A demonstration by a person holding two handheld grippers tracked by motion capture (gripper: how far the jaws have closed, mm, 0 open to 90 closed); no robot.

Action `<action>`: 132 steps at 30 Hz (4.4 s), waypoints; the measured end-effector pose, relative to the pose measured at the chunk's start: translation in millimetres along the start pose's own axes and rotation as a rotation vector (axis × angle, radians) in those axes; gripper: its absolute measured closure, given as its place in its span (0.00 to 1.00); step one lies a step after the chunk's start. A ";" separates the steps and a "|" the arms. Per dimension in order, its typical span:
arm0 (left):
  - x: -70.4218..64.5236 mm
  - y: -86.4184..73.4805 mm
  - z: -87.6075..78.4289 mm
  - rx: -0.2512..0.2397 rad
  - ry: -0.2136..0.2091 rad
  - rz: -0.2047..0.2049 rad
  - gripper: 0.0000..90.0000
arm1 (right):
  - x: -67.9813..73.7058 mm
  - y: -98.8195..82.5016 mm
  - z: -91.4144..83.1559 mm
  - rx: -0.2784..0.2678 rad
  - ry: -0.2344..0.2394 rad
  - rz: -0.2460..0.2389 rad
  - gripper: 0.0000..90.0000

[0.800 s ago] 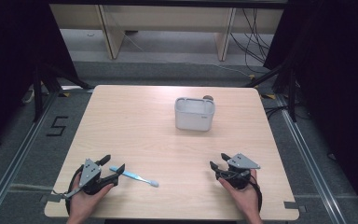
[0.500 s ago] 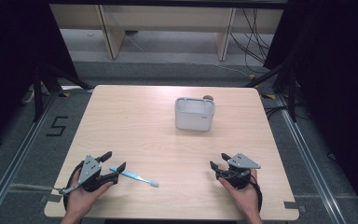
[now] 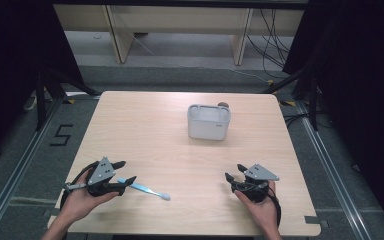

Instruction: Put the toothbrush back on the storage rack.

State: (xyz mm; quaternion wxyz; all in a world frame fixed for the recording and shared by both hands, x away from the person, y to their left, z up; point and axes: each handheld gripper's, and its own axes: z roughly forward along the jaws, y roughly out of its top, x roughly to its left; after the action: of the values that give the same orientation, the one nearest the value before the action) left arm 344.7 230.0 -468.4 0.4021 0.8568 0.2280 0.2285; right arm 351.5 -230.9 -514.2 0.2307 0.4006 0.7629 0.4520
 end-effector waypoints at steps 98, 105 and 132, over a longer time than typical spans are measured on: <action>4.8 79.1 50.3 0.390 -0.498 0.574 0.87 | 1.8 1.4 2.2 0.024 -0.001 -0.090 0.46; 7.2 79.8 46.3 0.297 -0.478 0.505 0.88 | 5.1 0.6 1.9 0.036 0.012 -0.042 0.46; 21.6 64.1 34.4 -0.083 -0.375 0.160 0.88 | 5.2 0.8 1.5 0.042 0.008 -0.045 0.46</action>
State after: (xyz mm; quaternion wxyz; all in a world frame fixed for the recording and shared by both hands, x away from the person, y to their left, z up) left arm 394.9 185.6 -432.7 0.4529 0.8824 0.0709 0.1055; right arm 349.9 -225.7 -514.1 0.2293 0.3863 0.7820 0.4322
